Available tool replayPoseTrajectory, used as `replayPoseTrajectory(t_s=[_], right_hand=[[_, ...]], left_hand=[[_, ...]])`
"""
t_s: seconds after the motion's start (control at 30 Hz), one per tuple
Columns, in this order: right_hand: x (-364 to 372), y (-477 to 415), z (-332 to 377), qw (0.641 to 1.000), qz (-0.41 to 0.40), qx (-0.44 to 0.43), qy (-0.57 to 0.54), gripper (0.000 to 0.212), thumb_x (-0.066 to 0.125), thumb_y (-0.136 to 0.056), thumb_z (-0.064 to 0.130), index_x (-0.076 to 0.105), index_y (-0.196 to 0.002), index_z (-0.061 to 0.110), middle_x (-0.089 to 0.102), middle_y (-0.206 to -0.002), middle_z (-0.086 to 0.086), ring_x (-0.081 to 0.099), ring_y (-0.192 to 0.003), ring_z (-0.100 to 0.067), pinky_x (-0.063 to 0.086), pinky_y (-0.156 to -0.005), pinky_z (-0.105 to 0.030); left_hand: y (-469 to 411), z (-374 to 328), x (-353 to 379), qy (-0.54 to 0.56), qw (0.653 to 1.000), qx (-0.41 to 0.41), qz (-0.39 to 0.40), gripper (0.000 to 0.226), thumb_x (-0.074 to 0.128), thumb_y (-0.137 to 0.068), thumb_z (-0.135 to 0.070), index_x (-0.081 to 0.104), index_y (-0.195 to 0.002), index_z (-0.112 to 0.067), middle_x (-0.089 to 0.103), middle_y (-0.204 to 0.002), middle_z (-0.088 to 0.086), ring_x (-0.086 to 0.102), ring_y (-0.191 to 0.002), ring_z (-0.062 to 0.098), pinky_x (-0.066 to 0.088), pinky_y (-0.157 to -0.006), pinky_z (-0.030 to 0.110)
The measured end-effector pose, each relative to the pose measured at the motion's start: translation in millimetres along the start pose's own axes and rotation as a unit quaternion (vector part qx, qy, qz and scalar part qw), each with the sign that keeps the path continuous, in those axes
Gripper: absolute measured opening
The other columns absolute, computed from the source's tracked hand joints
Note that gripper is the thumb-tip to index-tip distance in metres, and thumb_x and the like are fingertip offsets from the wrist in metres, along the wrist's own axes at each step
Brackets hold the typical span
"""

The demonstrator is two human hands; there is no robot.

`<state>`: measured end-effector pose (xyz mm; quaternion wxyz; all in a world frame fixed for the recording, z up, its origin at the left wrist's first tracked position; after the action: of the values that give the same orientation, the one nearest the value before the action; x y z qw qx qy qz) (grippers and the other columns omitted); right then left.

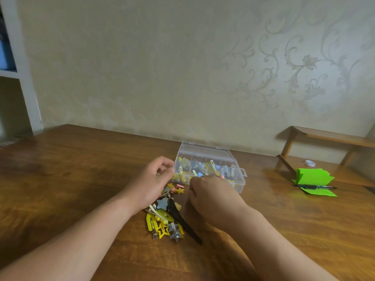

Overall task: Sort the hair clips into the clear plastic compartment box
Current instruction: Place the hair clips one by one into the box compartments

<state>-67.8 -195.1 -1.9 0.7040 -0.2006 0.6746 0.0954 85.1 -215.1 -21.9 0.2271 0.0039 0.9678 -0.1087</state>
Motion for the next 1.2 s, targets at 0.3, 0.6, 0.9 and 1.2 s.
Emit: replayPoseTrajectory(t_s=[0.3, 0.6, 0.9, 1.2], right_hand=[[-19, 8, -16, 0.995, -0.029, 0.013, -0.091, 0.016, 0.054, -0.103, 0.029, 0.069, -0.106, 0.031, 0.071, -0.099, 0.012, 0.065, -0.086, -0.010, 0.053, -0.069, -0.026], [-56, -19, -139, 0.986, -0.052, 0.143, -0.062, 0.010, 0.069, -0.099, 0.023, 0.076, -0.103, 0.027, 0.073, -0.098, 0.011, 0.065, -0.087, -0.007, 0.060, -0.080, -0.033], [-22, -31, -139, 0.991, 0.044, 0.121, 0.023, 0.021, 0.067, -0.098, 0.021, 0.085, -0.106, 0.029, 0.076, -0.104, 0.014, 0.065, -0.087, -0.002, 0.058, -0.081, -0.026], [-53, -19, -103, 0.977, -0.149, 0.109, -0.106, 0.022, 0.059, -0.102, 0.027, 0.079, -0.111, 0.031, 0.071, -0.103, 0.015, 0.066, -0.084, -0.007, 0.054, -0.071, -0.028]], left_hand=[[-1, 2, -1, -0.006, 1.000, 0.000, 0.002, 0.022, 0.051, -0.111, -0.037, 0.060, -0.131, -0.039, 0.060, -0.121, -0.015, 0.060, -0.109, 0.006, 0.057, -0.093, 0.039], [-3, 0, 0, -0.021, 1.000, 0.005, -0.002, 0.027, 0.052, -0.109, -0.032, 0.060, -0.135, -0.031, 0.066, -0.113, -0.007, 0.065, -0.103, 0.010, 0.053, -0.089, 0.032], [-2, 0, -1, -0.030, 1.000, 0.006, 0.004, 0.029, 0.052, -0.110, -0.034, 0.059, -0.137, -0.032, 0.064, -0.115, -0.008, 0.065, -0.103, 0.010, 0.054, -0.091, 0.032], [-3, 1, 0, -0.021, 1.000, 0.002, 0.001, 0.028, 0.052, -0.110, -0.034, 0.059, -0.137, -0.033, 0.064, -0.117, -0.009, 0.064, -0.107, 0.010, 0.054, -0.094, 0.034]])
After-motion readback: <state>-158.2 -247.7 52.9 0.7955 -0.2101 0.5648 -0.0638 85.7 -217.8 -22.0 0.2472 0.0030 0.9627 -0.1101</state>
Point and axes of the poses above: each hand's wrist, its own y-axis away from the middle knuckle, its own x-axis out of the palm, z = x × y, the point moved 9 cm from there along -y, towards the middle knuckle
